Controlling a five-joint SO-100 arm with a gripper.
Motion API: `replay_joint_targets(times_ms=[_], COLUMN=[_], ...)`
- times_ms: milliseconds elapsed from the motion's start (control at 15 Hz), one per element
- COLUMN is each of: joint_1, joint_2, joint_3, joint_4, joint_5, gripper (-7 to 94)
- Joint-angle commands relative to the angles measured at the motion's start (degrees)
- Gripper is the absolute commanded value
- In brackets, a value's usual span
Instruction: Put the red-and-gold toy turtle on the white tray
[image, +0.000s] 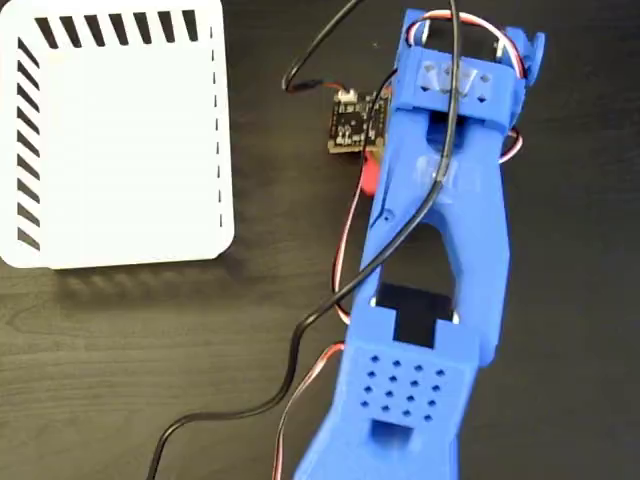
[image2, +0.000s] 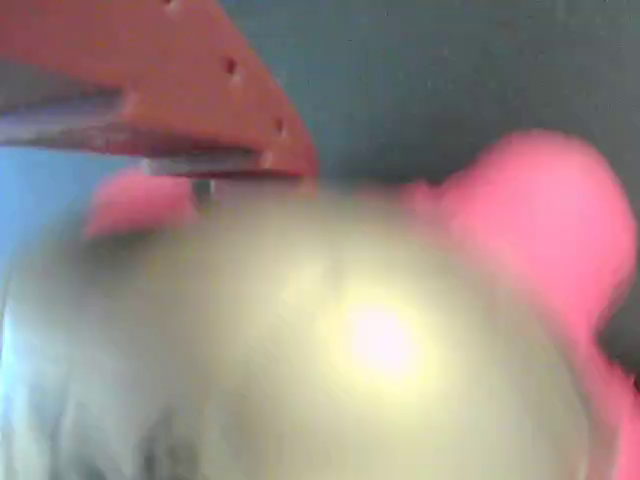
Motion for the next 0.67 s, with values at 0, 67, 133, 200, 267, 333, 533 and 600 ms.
replay_joint_targets(times_ms=[0, 67, 133, 200, 267, 333, 533, 600], joint_1=[0.7, 0.7, 0.8, 0.8, 0.9, 1.0, 1.1, 0.5], joint_2=[2.4, 2.4, 2.4, 2.5, 2.5, 2.6, 7.1, 10.1], joint_3=[-1.1, -1.1, -1.0, -0.9, -0.9, -0.9, -1.9, -3.4], joint_4=[0.3, 0.3, 0.2, 0.2, 0.2, 0.2, 2.9, 5.6], joint_5=[-0.2, -0.1, -0.1, -0.1, 0.0, 0.0, 0.9, 1.1], gripper=[7, 0, 0, 0, 0, 0, 0, 0])
